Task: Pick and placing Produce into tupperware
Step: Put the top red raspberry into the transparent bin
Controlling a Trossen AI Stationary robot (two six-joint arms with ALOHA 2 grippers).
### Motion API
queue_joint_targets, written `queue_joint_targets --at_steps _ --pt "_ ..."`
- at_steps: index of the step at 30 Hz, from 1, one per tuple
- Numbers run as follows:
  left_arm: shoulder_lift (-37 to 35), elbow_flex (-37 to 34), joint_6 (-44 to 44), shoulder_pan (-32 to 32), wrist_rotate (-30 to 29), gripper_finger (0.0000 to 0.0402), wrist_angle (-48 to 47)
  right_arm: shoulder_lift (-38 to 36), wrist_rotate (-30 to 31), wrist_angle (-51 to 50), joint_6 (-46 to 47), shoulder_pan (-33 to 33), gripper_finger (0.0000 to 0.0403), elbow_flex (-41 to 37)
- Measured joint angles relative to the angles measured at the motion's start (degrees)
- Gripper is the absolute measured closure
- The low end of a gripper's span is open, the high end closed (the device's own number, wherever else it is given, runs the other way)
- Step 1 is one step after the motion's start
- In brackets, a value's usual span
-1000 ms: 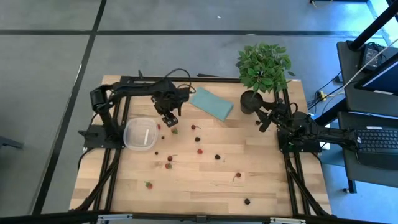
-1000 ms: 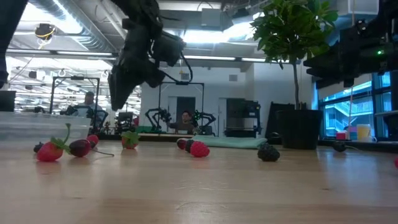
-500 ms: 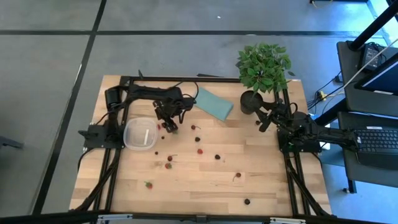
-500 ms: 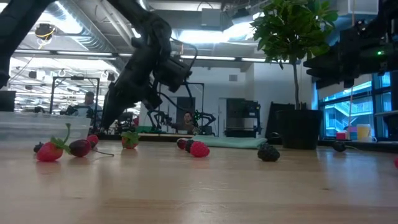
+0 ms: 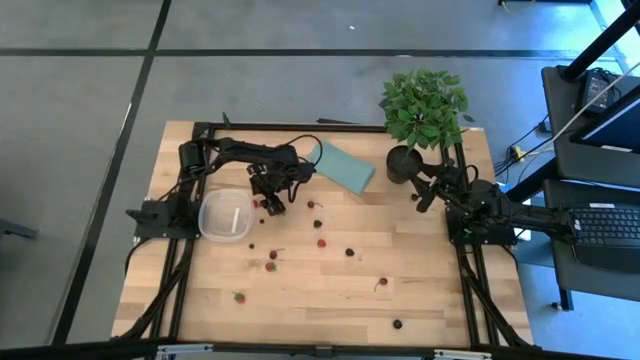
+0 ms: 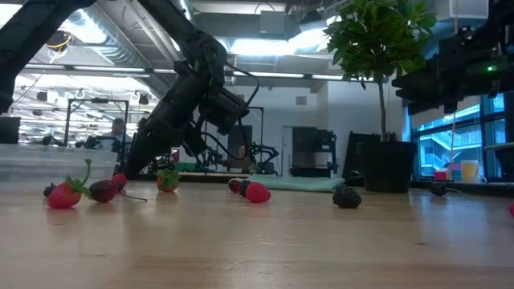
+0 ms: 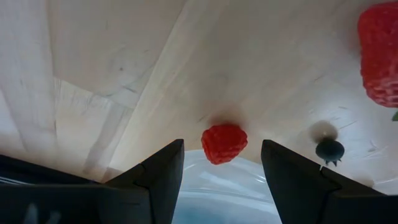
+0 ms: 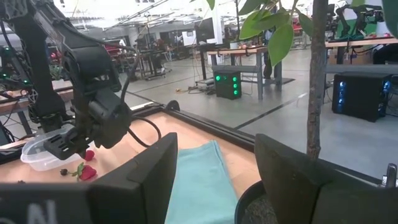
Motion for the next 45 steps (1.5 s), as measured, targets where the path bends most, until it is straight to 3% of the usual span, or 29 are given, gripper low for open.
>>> queue_joint_targets --at_steps 17,35,45 --pt "0.1 -4.7 -1.1 0.0 0.0 0.0194 1.6 3.5 0.0 0.0 1.6 0.0 0.0186 0.0" --pt "0.6 -4.9 -1.1 0.0 0.6 0.0195 2.8 3.5 0.0 0.0 1.6 0.0 0.0186 0.0" --pt "0.6 -5.3 -1.0 0.0 1.1 0.0262 3.4 3.5 0.0 0.0 1.6 0.0 0.0186 0.0"
